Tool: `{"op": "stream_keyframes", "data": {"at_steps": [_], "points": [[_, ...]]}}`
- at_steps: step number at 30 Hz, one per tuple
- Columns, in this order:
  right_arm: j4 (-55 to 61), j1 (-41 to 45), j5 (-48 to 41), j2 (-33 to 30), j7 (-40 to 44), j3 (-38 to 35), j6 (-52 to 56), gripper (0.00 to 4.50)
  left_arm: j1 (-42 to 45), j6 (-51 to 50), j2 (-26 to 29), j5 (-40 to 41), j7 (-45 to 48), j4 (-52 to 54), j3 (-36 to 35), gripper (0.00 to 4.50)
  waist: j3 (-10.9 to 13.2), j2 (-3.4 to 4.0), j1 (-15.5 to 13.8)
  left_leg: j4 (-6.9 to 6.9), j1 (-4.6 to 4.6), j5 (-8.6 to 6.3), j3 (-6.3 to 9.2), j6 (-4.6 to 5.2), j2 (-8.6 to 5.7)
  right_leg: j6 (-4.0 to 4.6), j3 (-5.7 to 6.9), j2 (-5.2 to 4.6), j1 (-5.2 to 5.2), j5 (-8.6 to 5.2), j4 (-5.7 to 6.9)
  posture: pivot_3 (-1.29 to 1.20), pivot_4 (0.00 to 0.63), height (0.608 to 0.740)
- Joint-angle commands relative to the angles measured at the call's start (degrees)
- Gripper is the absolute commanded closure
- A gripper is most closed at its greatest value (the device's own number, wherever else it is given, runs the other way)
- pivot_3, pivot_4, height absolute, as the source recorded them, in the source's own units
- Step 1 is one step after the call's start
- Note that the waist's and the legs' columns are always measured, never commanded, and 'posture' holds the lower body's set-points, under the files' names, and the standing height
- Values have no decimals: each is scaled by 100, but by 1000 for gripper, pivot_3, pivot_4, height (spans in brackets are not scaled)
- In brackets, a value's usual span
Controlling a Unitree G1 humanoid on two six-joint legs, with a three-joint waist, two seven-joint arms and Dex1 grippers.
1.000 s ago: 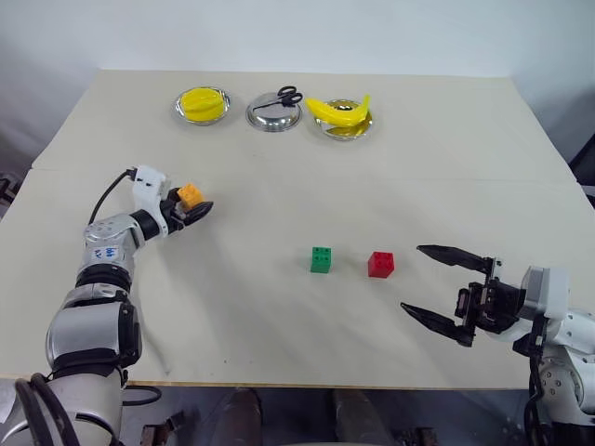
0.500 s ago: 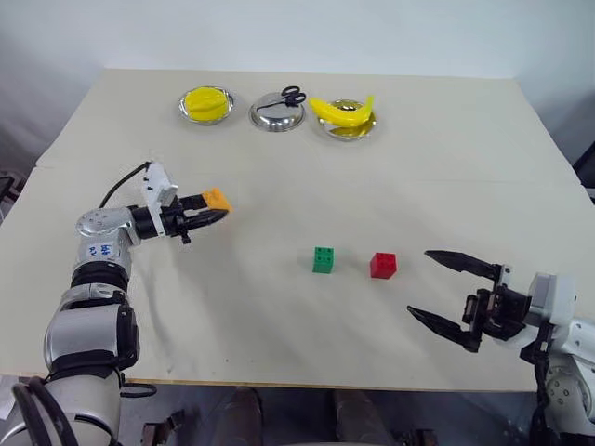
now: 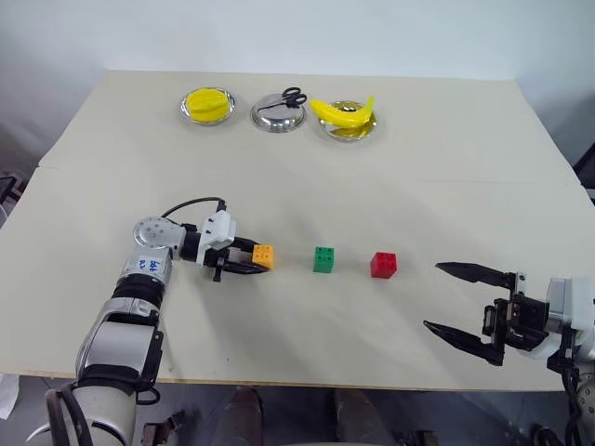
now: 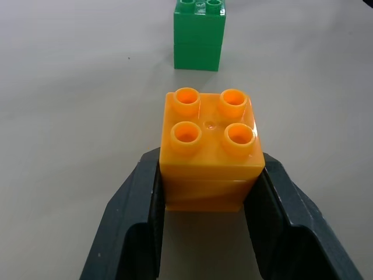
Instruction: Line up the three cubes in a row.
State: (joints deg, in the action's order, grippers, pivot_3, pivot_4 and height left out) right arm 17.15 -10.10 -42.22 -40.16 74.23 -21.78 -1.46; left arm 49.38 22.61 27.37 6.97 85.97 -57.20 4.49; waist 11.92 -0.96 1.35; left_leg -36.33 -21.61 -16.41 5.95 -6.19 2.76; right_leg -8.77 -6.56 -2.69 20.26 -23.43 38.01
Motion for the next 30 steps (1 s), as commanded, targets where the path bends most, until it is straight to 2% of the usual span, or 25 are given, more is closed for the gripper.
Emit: {"op": "stream_keyframes", "data": {"at_steps": [1,10,11,14,17,23,30], "points": [[221,9,-121,-6,-8,-64,30,0,100,107,-55,-143,143,-168,93,2997,0,0,-7,-1,0,0,0,0,0,0,0,0,-1,0,0,0,150,740],[250,52,-95,41,-45,19,69,0,437,17,-130,-226,52,-519,102,2997,0,0,-52,-10,4,-1,2,1,-1,-3,1,0,-10,2,0,0,150,740],[256,53,-97,43,-51,24,71,0,447,29,-128,-236,41,-534,96,2239,0,0,-55,-11,4,-1,1,1,-1,-4,1,0,-10,2,0,0,150,740],[274,39,-110,43,-67,23,88,0,398,6,-94,-55,74,-409,-83,1369,0,0,-53,-10,3,-1,1,2,-1,-4,0,0,-9,2,-1,0,150,740],[260,16,-116,15,-42,-21,92,0,170,-30,163,235,461,-38,-285,485,0,0,-11,-5,3,-1,2,2,-1,-4,0,0,-6,2,-1,0,150,740],[-163,28,-68,-196,299,-242,52,0,-693,-110,1358,673,650,884,-507,485,0,0,125,12,10,-1,1,2,5,-1,-2,2,-3,0,0,0,150,740],[-1156,50,202,-703,1101,-542,-253,0,-1845,-582,2262,1304,339,2058,-1117,485,0,0,15,7,10,-3,1,4,4,-1,-1,-2,-11,0,-3,0,150,740]]}}
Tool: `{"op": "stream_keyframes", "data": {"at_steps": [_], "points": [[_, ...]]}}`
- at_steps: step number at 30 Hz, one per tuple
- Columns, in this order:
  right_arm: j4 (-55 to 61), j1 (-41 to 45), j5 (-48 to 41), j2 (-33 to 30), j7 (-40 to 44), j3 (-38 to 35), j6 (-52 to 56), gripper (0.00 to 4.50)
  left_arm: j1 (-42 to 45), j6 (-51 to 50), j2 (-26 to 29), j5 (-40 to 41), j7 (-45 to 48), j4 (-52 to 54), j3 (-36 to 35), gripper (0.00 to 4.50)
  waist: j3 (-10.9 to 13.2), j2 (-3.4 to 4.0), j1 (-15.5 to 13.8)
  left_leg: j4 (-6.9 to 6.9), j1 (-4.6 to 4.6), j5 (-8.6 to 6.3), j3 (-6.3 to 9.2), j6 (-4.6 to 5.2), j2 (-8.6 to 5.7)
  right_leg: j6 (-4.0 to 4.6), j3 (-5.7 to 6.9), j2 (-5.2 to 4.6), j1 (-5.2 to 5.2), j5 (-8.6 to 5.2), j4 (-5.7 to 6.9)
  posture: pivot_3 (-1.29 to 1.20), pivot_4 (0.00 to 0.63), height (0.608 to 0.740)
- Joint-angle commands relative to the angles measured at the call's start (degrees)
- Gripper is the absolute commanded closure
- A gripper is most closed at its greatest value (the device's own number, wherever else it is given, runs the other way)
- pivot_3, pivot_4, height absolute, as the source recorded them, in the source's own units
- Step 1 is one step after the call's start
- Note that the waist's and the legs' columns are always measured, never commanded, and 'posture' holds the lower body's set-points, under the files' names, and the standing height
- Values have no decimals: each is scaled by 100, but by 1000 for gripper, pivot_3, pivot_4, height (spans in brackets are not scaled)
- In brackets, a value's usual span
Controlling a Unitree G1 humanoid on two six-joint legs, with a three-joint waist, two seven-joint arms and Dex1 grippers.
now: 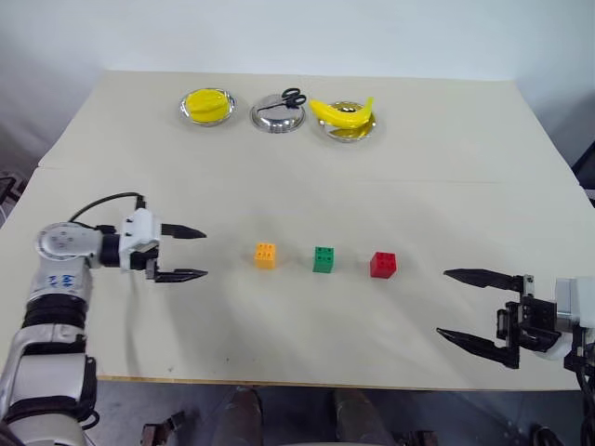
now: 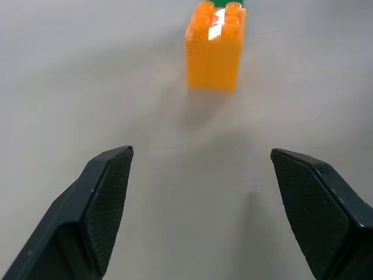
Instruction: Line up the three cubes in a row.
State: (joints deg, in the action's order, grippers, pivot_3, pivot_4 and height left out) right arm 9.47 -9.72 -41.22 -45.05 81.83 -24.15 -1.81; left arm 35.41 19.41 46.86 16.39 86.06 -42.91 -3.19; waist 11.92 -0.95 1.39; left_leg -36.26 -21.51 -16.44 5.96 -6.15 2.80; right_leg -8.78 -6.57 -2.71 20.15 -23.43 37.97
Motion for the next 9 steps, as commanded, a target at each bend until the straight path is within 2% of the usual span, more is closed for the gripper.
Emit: {"op": "stream_keyframes", "data": {"at_steps": [1,6,9], "points": [[-513,27,138,-269,423,-328,-268,0,-648,-275,405,421,268,797,-441,485,0,0,15,2,0,-2,0,3,1,0,-1,1,0,0,-2,0,150,740],[-910,32,247,-303,601,-381,-448,0,-1551,-610,724,572,-117,1444,-875,485,0,1,24,11,7,-5,-1,9,3,3,-1,2,1,-2,-1,0,150,740],[-995,49,302,-239,579,-334,-529,0,-1751,-684,736,563,-303,1565,-1035,485,1,1,25,11,8,-9,-3,16,3,3,-2,2,0,-2,-1,0,150,740]]}}
